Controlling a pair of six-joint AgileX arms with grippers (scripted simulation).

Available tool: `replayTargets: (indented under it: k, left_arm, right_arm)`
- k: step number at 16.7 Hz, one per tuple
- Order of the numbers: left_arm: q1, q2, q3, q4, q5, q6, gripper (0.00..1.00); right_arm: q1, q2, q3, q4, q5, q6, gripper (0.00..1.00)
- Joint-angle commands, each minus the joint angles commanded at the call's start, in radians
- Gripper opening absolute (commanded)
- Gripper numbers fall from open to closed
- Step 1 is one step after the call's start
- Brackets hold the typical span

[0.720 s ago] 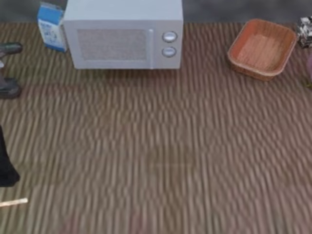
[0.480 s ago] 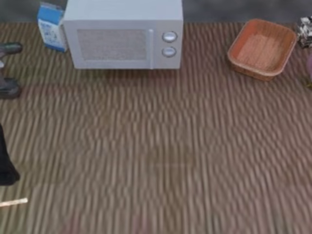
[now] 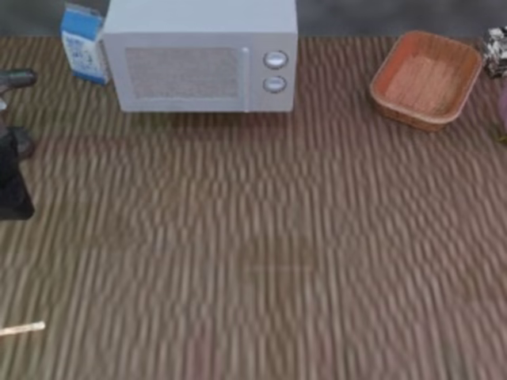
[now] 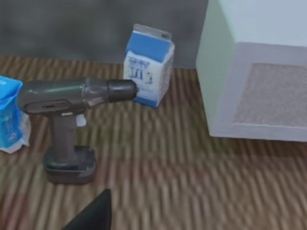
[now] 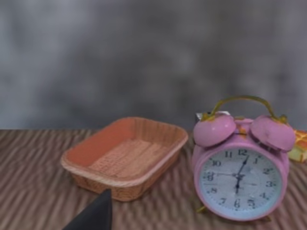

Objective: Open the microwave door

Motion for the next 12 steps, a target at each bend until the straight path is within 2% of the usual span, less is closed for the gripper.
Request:
replayTargets:
  k: [8, 12]
  left_arm:
    - [-0.213, 0.853, 0.956, -0.426, -0.101, -0.203, 1.0]
    - [-0.31, 1.227, 1.367, -0.624, -0.147, -0.295, 1.0]
  right_arm:
    - [0.0, 0.0, 0.0, 0.0, 0.0, 0.0, 1.0]
    - [0.0, 0.0, 0.0, 0.0, 0.0, 0.0, 1.0]
